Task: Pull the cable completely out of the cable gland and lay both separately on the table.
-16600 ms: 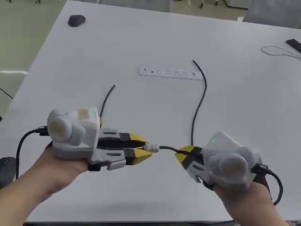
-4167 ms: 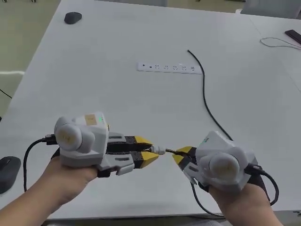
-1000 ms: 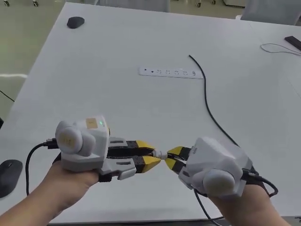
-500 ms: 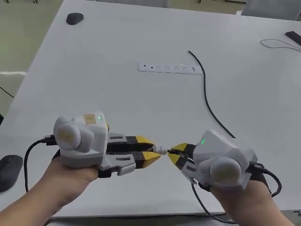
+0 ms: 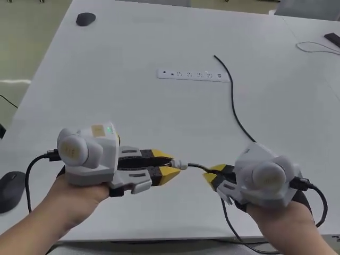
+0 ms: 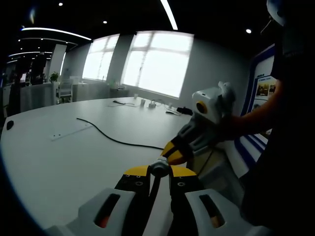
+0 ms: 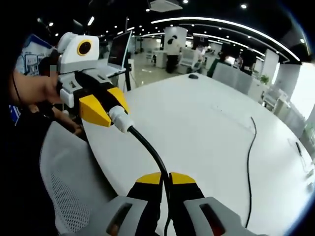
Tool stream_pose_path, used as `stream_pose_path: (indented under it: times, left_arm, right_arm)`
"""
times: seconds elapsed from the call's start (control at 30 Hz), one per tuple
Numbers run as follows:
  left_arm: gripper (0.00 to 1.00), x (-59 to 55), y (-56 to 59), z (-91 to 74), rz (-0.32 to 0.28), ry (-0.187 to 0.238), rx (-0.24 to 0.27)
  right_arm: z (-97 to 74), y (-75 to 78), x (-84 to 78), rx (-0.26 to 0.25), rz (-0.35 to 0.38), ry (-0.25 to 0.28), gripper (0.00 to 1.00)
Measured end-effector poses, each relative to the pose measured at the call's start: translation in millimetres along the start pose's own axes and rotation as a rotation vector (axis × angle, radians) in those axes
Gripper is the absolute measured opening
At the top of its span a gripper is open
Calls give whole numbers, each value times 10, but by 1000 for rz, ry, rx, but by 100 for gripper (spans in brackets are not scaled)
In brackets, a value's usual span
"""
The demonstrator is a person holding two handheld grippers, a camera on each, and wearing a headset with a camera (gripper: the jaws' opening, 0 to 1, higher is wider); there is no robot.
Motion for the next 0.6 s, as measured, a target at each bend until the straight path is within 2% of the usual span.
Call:
stream_pose_path:
  times: [0.37, 0.43, 0.53, 0.6]
  left_arm:
    - [15, 5, 23, 8, 2, 3, 0]
    - [15, 9, 20, 8, 3, 5, 4]
    - [15, 24, 27, 11, 9, 14, 3]
    - [15, 23, 28, 15, 10, 15, 2]
  right_arm:
    - [36, 114, -236, -10, 196, -26, 0]
    - [46, 134, -299, -6, 255, -41, 0]
    - [61, 211, -435, -32, 348, -84, 0]
    - [82, 243, -470, -27, 373, -76, 0]
Point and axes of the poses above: the centre of the closed fingertips' face, and the gripper's own axes: z roughly forward along the fingers, y roughly to its right, x roughly out of its top, the point moved 4 cm from there along -z, roughly backward along the fingers, and after that the axes turned 1 degree about -z, right-handed, at the moved point
